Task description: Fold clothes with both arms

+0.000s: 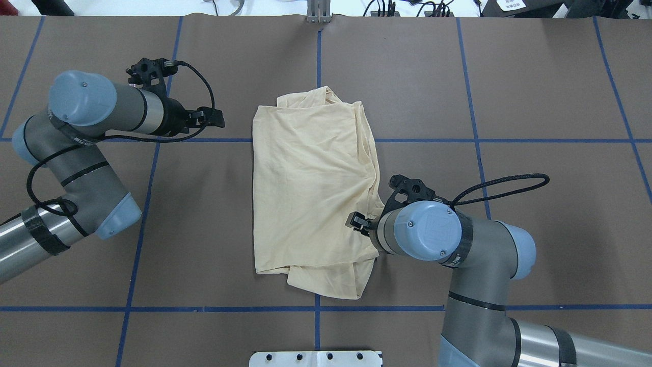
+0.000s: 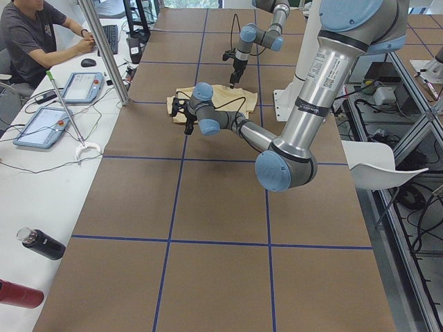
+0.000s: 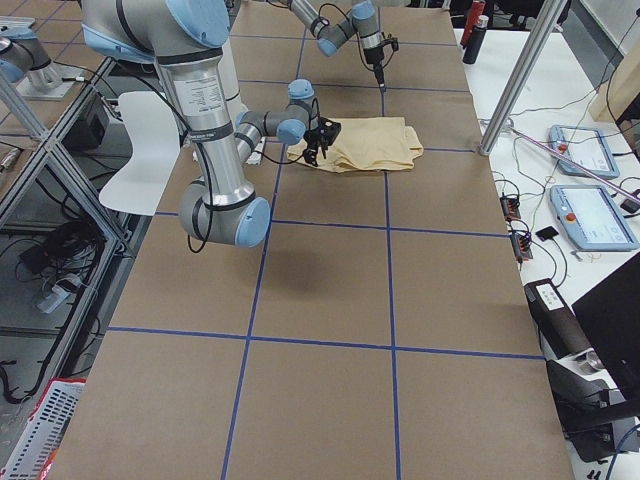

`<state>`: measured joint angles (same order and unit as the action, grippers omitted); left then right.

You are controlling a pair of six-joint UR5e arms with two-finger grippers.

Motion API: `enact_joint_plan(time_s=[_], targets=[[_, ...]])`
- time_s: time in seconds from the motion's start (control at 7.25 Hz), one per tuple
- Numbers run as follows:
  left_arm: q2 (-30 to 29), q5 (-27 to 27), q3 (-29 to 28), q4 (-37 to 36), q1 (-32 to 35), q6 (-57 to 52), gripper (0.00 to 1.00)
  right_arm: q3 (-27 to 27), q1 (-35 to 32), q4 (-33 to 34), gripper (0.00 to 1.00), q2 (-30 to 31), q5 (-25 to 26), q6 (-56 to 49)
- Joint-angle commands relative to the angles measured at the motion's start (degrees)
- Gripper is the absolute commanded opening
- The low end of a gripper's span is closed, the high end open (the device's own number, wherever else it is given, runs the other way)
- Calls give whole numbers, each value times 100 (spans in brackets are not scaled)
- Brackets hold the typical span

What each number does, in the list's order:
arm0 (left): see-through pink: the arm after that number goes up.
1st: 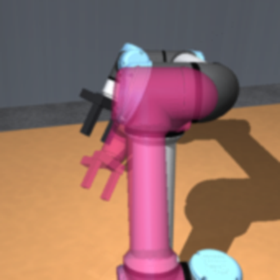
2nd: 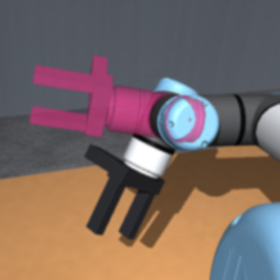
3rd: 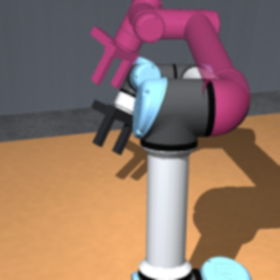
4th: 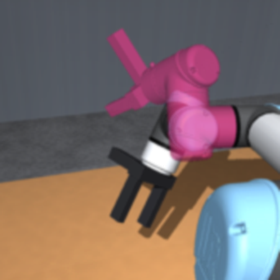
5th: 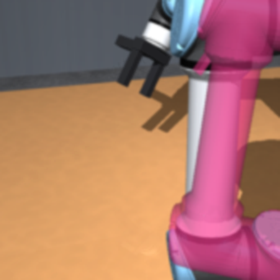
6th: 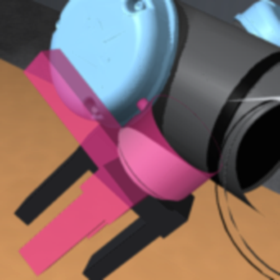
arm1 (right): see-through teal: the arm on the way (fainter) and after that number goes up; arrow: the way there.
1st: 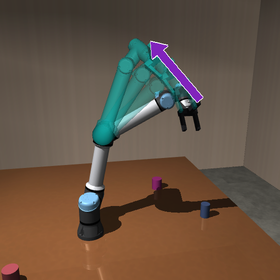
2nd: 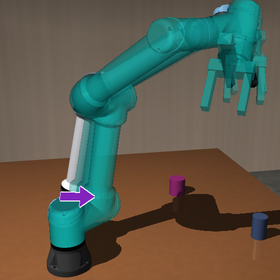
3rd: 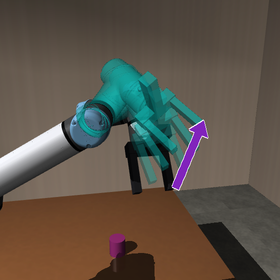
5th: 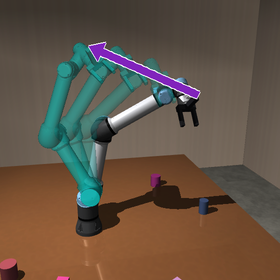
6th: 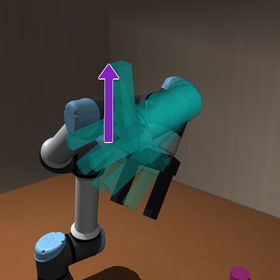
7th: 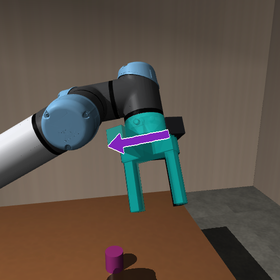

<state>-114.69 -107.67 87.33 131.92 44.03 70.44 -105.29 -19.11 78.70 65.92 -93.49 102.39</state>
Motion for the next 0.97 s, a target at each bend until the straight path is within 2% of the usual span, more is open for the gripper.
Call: enact_joint_plan(time_s=[0.0, 0.28, 0.41, 0.55, 0.69, 0.83], targets=[[-1, 0, 4, 0, 0, 5, 100, -9, 127, 22, 83, 17, -11, 123], [-1, 0, 4, 0, -9, 5, 100, 26, 232, 40, 78, 26, -3, 176], [-1, 0, 12, 0, -9, 5, 100, 43, 276, 49, 73, 35, -3, 246], [-1, 0, 39, 0, 0, 5, 100, 43, 285, 49, 62, 35, -3, 273], [-10, 0, 39, 0, -9, 5, 100, 52, 285, 49, 41, 35, -3, 290], [-1, 0, 39, 0, -9, 5, 100, 26, 276, 49, 13, 35, -3, 421]])
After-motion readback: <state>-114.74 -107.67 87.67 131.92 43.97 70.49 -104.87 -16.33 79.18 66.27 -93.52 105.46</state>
